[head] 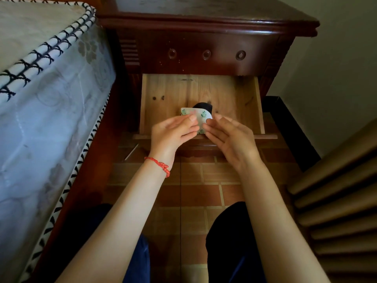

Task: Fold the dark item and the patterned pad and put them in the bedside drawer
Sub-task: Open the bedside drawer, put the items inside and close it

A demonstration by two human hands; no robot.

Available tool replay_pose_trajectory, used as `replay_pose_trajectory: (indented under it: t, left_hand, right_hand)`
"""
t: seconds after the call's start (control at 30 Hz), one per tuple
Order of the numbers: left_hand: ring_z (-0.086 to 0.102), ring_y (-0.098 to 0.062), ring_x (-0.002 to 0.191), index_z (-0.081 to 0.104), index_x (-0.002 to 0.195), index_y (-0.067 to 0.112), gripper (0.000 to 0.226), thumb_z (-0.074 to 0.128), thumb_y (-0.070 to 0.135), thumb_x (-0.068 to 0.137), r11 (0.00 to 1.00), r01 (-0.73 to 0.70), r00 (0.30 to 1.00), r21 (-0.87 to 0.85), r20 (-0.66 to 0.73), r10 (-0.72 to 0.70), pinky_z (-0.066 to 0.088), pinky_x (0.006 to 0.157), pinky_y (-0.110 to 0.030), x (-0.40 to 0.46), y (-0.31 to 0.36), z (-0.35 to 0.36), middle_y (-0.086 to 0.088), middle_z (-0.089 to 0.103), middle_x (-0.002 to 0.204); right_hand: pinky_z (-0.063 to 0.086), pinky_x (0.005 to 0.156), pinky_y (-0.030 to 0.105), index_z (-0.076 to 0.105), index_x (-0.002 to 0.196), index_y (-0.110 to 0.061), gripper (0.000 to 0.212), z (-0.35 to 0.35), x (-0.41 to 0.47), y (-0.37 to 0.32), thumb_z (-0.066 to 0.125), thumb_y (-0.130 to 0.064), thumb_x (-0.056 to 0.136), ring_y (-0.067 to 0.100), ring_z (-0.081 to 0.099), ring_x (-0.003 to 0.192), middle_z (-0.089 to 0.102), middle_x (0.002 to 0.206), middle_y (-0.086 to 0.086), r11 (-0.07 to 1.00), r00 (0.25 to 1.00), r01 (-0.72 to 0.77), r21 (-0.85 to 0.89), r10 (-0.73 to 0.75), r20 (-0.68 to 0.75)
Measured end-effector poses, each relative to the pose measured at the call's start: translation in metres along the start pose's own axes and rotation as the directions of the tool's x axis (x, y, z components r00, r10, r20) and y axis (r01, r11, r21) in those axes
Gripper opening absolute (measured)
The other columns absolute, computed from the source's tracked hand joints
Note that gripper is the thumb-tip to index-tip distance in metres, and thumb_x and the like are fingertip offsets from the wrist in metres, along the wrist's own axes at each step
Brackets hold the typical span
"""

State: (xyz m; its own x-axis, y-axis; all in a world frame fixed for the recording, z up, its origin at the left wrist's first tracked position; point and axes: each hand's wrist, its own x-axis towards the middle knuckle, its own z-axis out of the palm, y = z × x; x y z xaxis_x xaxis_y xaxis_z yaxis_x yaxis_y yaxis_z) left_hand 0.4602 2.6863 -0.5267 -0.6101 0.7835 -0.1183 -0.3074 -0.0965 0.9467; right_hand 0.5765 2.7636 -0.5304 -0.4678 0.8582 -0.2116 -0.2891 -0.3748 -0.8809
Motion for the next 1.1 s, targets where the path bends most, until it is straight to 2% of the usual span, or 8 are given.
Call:
replay_pose_trajectory:
  t: [0.23, 0.5, 0.67, 0.87, 0.97, 1.1]
  left_hand:
    - [0.072, -0.019, 0.082, 0.067, 0.089, 0.008, 0.011, 0.067, 0.015, 0.080, 0.998, 0.060, 0.998, 0.027, 0.003, -0.060, 0.057, 0.068, -0.024, -0.011, -0.021, -0.011, -0.008, 0.072, 0.084]
    - [0.069, -0.018, 0.093, 0.064, 0.093, 0.014, 0.015, 0.064, 0.026, 0.083, 0.973, 0.210, 0.978, 0.097, -0.003, -0.210, 0.056, 0.081, -0.026, -0.016, -0.055, -0.017, -0.006, 0.069, 0.096]
    - [0.064, -0.021, 0.103, 0.058, 0.106, 0.012, 0.030, 0.062, 0.031, 0.083, 0.952, 0.306, 0.952, -0.003, -0.020, -0.306, 0.052, 0.090, -0.034, -0.007, -0.063, -0.021, -0.010, 0.064, 0.110]
    - [0.059, -0.024, 0.111, 0.051, 0.120, 0.006, 0.045, 0.060, 0.033, 0.085, 0.913, 0.364, 0.929, -0.187, -0.005, -0.371, 0.051, 0.085, -0.033, 0.001, -0.060, -0.019, -0.015, 0.059, 0.121]
    - [0.057, -0.026, 0.114, 0.046, 0.126, 0.001, 0.054, 0.061, 0.031, 0.084, 0.878, 0.391, 0.913, -0.276, -0.002, -0.407, 0.051, 0.085, -0.034, 0.002, -0.061, -0.016, -0.016, 0.058, 0.122]
    - [0.057, -0.025, 0.112, 0.046, 0.127, 0.003, 0.053, 0.060, 0.031, 0.085, 0.843, 0.401, 0.906, -0.359, 0.018, -0.423, 0.052, 0.086, -0.036, 0.002, -0.063, -0.013, -0.015, 0.060, 0.115]
  right_hand:
    - [0.056, 0.082, 0.030, 0.067, 0.091, -0.009, 0.009, -0.015, -0.015, 0.028, 0.062, -0.014, 0.086, 0.023, 0.071, 0.088, 0.072, 0.086, 0.009, 0.993, 0.997, -0.070, -0.100, 0.068, -0.029]
    - [0.054, 0.089, 0.036, 0.064, 0.104, -0.004, 0.026, -0.026, -0.011, 0.055, 0.066, -0.020, 0.084, 0.025, 0.070, 0.092, 0.071, 0.099, 0.016, 0.977, 0.977, -0.197, -0.077, 0.189, -0.104]
    - [0.053, 0.089, 0.035, 0.059, 0.110, -0.005, 0.036, -0.030, -0.006, 0.062, 0.066, -0.027, 0.083, 0.024, 0.069, 0.097, 0.069, 0.105, 0.015, 0.978, 0.969, -0.206, 0.004, 0.205, -0.138]
    - [0.051, 0.092, 0.033, 0.053, 0.122, -0.001, 0.050, -0.026, -0.002, 0.061, 0.064, -0.031, 0.084, 0.024, 0.065, 0.104, 0.064, 0.116, 0.017, 0.982, 0.975, -0.147, 0.116, 0.164, -0.153]
    - [0.050, 0.095, 0.034, 0.052, 0.124, -0.002, 0.048, -0.025, -0.002, 0.062, 0.062, -0.029, 0.085, 0.022, 0.065, 0.105, 0.063, 0.118, 0.018, 0.979, 0.979, -0.123, 0.163, 0.147, -0.143]
    - [0.049, 0.096, 0.034, 0.051, 0.123, -0.002, 0.046, -0.022, 0.000, 0.061, 0.061, -0.027, 0.086, 0.025, 0.062, 0.108, 0.061, 0.119, 0.018, 0.974, 0.978, -0.118, 0.194, 0.148, -0.147]
